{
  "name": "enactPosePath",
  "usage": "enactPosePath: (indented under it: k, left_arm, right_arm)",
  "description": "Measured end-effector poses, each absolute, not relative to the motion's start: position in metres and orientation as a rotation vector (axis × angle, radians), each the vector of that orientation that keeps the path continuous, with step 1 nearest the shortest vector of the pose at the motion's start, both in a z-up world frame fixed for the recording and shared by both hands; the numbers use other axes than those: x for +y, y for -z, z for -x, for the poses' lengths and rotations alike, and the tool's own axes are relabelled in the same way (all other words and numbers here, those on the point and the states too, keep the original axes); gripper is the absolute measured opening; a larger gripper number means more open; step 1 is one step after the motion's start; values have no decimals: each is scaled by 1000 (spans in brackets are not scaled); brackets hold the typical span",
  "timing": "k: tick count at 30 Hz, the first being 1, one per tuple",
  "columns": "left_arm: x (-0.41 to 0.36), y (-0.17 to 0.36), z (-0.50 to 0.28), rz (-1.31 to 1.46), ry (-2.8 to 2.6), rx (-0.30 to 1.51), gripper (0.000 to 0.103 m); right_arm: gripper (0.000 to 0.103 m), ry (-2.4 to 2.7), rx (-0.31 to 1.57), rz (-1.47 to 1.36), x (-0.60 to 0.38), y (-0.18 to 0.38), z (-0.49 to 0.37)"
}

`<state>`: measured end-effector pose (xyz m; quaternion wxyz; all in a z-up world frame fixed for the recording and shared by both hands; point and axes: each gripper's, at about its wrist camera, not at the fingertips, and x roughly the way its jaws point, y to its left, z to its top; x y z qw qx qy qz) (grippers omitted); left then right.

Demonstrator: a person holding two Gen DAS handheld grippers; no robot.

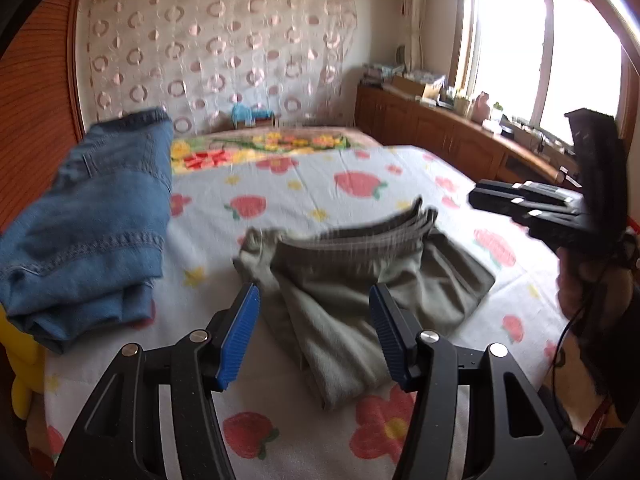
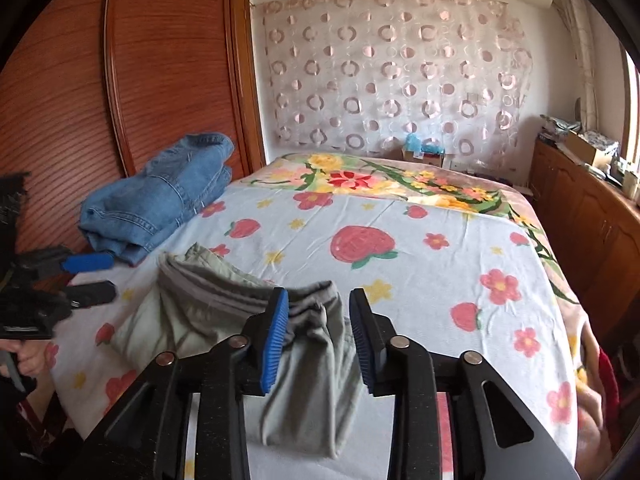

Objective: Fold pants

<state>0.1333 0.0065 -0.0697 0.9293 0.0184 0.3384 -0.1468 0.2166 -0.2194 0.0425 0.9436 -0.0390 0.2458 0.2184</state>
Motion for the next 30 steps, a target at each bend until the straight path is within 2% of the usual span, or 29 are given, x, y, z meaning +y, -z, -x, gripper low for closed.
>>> enactPosePath:
  k: [6,15,22,30]
  left_arm:
    - [0,84,-157,-61,299,755,58]
    - [-6,86,-198,-133,219,793,58]
    - [2,82,-206,-85,204,782,58]
    - [-1,71,-170,-68,269,737,58]
  right_arm:
    - [40,-488,608,130,-219,-22,-232]
    - [40,-457,711,176,-202,-22,-282]
    - [40,-320,707,107,-215,-27,-302]
    - [40,-437,661,73,-227,-33,-262]
